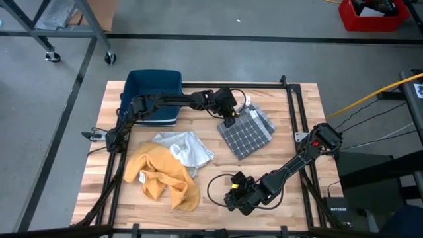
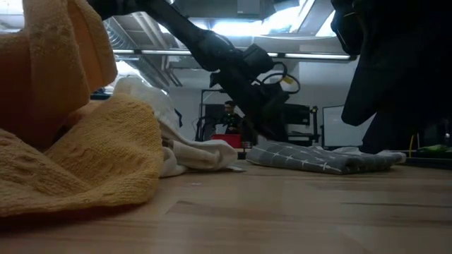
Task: Fold towel
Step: Move the gray towel to the top right of the table
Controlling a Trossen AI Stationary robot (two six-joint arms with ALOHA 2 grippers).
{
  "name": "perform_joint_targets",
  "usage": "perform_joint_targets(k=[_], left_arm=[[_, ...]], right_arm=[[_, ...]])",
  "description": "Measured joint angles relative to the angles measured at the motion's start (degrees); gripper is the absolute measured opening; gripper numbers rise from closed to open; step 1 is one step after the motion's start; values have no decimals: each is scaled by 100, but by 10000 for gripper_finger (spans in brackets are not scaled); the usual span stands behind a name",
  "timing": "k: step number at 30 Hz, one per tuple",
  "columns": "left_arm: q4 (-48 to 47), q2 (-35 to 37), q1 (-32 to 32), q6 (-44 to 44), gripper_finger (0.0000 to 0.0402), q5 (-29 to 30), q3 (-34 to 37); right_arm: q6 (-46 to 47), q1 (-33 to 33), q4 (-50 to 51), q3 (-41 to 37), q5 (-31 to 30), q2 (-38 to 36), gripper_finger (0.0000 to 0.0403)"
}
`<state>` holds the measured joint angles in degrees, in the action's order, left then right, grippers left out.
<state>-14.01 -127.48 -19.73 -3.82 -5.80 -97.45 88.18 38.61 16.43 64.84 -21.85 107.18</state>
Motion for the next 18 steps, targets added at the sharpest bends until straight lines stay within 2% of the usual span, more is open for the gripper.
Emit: perform_joint_targets(k=[18], left_arm=[[-43,4,167,-56,114,2,2]], right_arm=[[2,0,-4,0,47,0,166]])
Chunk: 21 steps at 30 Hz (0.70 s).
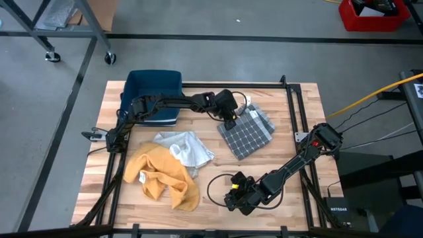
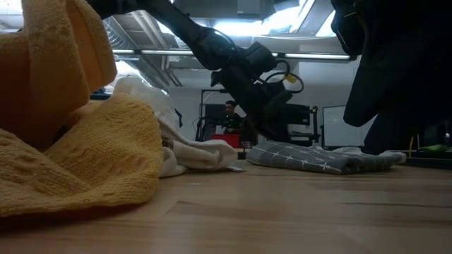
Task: Fold towel
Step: Move the gray towel to the top right of the table
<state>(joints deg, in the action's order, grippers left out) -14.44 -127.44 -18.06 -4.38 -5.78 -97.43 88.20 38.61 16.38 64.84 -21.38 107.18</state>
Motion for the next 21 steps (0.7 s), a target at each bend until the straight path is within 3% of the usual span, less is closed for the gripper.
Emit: perform_joint_targets(k=[21], left_arm=[[-79,0,84,189,113,-47,-2]], right_arm=[[-2,0,0,0,-1,0,166]])
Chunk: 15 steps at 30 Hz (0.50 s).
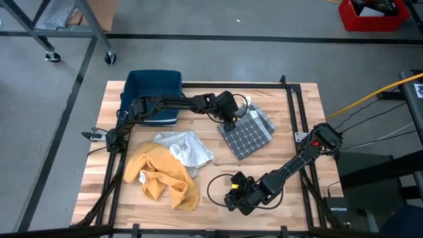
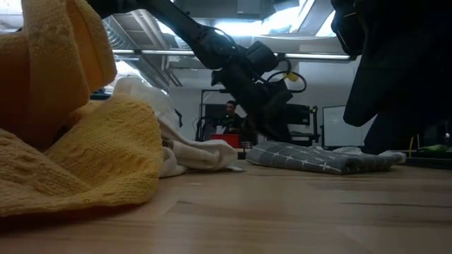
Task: Fold towel
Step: Move the gray towel to the top right of the table
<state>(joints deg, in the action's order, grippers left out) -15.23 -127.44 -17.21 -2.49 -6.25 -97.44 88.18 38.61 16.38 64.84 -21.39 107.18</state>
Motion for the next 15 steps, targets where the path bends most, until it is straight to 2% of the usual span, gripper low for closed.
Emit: perform_joint_targets(k=[5,10,15], left_arm=[[-89,0,26,-10,114,-391,-1],[60,0,80,-10,113,-575,2],[181,0,117,-7,113,-587,-1]], right_arm=[[4,0,0,0,-10,0,166],[199,-54,-27,0,-752,0,166],[196,-236,-159,0,-915,0,166]])
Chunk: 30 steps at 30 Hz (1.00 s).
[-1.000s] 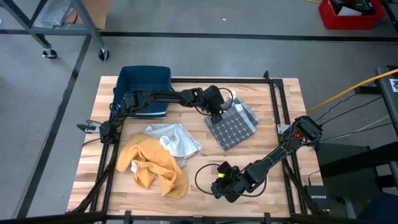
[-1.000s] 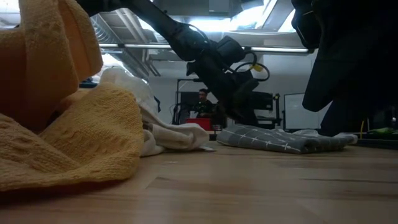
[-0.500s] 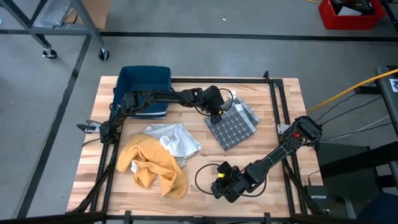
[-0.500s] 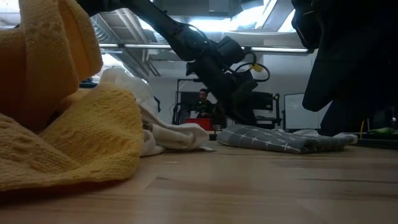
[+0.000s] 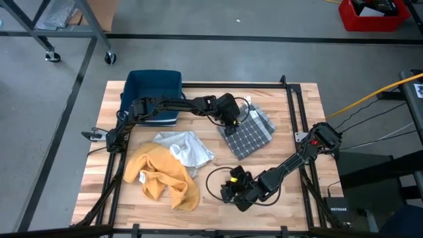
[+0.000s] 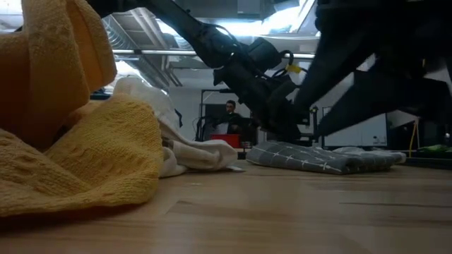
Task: Fold towel
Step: Move the gray towel to the top right of the table
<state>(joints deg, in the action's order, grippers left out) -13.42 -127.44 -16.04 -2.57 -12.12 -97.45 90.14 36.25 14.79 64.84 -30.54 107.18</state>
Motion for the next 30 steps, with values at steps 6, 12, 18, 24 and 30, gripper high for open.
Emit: perform_joint_targets(k=[6,12,18,24,30], left_arm=[[99,0,-33,17,113,6,-66],[73,0,-61,168,113,5,-315],[77,0,-47,155,114,5,-461],[58,0,-45,155,114,4,-476],[64,0,-45,155,113,-20,-477]], right_arm=[[-798,-142,1020,-2,-168,-535,166],[-1413,245,3175,0,-2062,-2126,166],[-1878,670,5387,-46,-3842,-3552,166],[-156,867,6244,-1602,-4133,-5126,166],[853,1470,3585,-4131,-4661,-6836,166]])
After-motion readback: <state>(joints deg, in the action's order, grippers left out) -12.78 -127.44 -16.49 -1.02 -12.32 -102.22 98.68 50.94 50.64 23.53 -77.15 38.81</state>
